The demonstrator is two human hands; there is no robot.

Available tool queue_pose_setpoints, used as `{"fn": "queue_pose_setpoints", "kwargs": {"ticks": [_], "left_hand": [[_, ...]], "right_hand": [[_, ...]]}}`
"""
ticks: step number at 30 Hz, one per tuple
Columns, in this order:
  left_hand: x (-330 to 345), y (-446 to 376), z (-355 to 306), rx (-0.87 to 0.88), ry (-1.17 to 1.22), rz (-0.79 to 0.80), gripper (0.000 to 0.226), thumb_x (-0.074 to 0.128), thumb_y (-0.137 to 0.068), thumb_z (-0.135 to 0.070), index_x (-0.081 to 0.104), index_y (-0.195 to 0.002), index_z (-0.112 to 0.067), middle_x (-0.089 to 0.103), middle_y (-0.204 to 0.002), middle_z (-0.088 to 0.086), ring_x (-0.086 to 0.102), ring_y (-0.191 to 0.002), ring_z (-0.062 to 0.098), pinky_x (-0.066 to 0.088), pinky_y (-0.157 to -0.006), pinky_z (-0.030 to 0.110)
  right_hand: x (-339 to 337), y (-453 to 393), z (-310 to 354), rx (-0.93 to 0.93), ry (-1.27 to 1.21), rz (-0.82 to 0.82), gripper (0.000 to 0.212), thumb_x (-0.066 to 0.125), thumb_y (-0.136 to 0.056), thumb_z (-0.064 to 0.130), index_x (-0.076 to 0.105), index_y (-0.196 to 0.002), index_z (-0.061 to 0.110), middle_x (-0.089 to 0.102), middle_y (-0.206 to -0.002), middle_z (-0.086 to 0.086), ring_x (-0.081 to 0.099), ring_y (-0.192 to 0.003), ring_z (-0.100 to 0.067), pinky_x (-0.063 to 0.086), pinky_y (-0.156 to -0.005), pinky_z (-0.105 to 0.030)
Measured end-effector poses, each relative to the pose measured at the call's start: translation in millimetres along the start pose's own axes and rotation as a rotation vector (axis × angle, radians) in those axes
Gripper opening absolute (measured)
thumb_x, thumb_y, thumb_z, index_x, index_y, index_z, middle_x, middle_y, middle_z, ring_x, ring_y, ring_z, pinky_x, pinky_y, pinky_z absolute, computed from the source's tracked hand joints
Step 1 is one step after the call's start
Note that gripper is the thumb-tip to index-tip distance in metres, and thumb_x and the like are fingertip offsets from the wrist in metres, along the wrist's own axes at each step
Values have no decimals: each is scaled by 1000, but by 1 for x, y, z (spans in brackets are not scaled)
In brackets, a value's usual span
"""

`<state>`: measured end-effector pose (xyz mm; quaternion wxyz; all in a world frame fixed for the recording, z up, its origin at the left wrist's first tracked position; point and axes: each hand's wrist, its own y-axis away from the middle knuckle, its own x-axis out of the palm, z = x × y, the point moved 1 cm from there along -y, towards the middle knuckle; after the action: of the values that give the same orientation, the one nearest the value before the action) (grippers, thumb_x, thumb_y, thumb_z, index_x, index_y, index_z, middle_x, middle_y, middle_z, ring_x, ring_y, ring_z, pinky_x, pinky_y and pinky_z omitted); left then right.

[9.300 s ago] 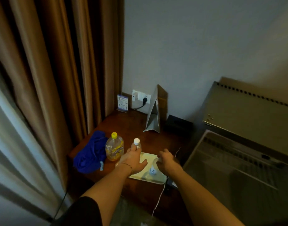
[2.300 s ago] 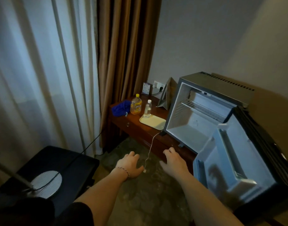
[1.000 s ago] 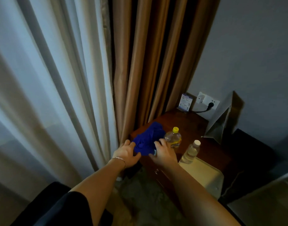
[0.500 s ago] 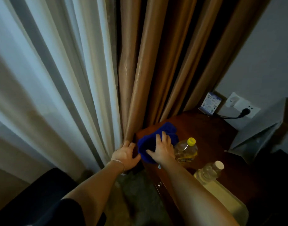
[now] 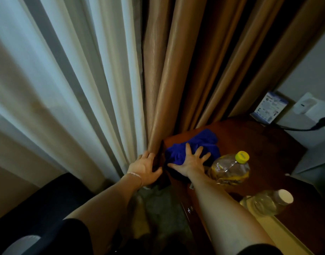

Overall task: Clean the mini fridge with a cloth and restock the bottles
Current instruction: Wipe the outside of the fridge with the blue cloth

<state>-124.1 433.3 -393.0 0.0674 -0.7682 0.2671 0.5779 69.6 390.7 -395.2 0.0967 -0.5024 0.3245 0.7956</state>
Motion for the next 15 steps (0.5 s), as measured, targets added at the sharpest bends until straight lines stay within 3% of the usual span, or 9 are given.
{"fn": "queue_pose_setpoints", "kwargs": {"ticks": [4, 7, 11, 15], "left_hand": [[7, 0, 2, -3, -10, -2, 68, 48, -88, -61, 36, -141, -21, 44, -131, 2, 52, -112, 21, 54, -88, 39], [6, 4, -2, -10, -7, 10, 68, 49, -88, -60, 35, -142, -21, 44, -131, 2, 52, -113, 22, 54, -88, 39], [-4, 14, -10, -15, -1, 26, 68, 49, -88, -62, 35, -141, -23, 42, -132, 1, 52, -111, 20, 55, -86, 38], [-23, 32, -17, -28, -37, 26, 69, 46, -87, -65, 37, -141, -22, 42, -133, 1, 52, -113, 21, 54, -88, 39]], "right_hand": [[11, -4, 0, -62, 128, -97, 93, 68, -75, 71, 24, -149, 36, 14, -153, -14, 13, -138, -49, 28, -106, -72], [9, 5, 4, -116, 180, -117, 73, 66, -85, 58, 32, -145, 35, 23, -148, -12, 19, -135, -45, 36, -103, -69], [9, 22, 5, -185, 238, -52, 66, 68, -88, 45, 35, -144, 33, 28, -148, -12, 24, -135, -43, 38, -103, -62], [0, 51, 4, -195, 169, -11, 64, 67, -87, 47, 37, -142, 32, 30, -147, -12, 30, -131, -42, 37, -103, -57]]}}
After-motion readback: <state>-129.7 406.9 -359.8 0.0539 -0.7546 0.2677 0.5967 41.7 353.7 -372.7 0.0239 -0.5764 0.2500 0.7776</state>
